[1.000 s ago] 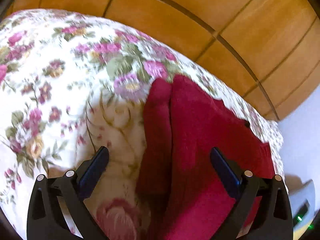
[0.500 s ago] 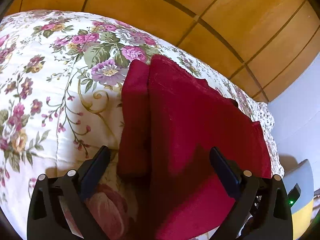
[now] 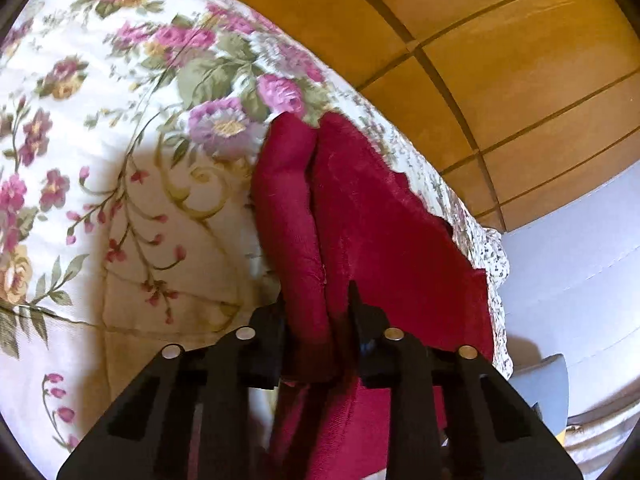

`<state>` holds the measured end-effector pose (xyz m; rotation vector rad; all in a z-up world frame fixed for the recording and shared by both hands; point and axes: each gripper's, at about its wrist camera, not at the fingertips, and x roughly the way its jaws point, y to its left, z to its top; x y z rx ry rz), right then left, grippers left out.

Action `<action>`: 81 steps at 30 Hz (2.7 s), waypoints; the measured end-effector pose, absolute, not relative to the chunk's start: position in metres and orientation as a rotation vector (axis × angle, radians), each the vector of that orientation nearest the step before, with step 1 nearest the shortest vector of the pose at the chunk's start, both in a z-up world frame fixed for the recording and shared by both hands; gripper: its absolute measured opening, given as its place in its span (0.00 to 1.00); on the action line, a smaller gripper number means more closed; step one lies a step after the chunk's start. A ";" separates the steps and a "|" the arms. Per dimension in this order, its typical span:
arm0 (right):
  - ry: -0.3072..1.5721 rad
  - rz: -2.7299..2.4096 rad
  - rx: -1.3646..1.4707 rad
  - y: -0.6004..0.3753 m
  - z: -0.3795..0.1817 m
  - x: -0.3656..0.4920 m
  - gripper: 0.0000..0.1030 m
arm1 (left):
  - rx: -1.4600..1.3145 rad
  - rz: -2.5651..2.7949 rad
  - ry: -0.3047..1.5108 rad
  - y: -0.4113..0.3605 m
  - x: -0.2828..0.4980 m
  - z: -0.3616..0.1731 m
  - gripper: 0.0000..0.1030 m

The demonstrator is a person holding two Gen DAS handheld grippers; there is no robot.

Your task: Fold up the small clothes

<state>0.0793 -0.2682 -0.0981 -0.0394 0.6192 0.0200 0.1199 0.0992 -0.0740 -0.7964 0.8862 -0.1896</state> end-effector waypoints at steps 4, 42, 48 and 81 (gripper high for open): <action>0.617 0.017 -0.040 -0.268 -0.098 0.078 0.98 | -0.756 -0.258 0.807 0.082 0.118 -0.034 0.19; 0.610 -0.190 0.213 -0.386 -0.070 0.042 0.98 | -0.463 -0.740 0.877 -0.198 0.213 0.031 0.00; 0.599 -0.175 0.247 -0.397 -0.068 0.040 0.98 | -0.439 -0.811 0.989 -0.223 0.204 0.004 0.00; 1.000 0.452 0.994 -0.359 -0.045 0.201 0.97 | -0.419 -0.195 0.888 -0.023 0.128 -0.064 0.84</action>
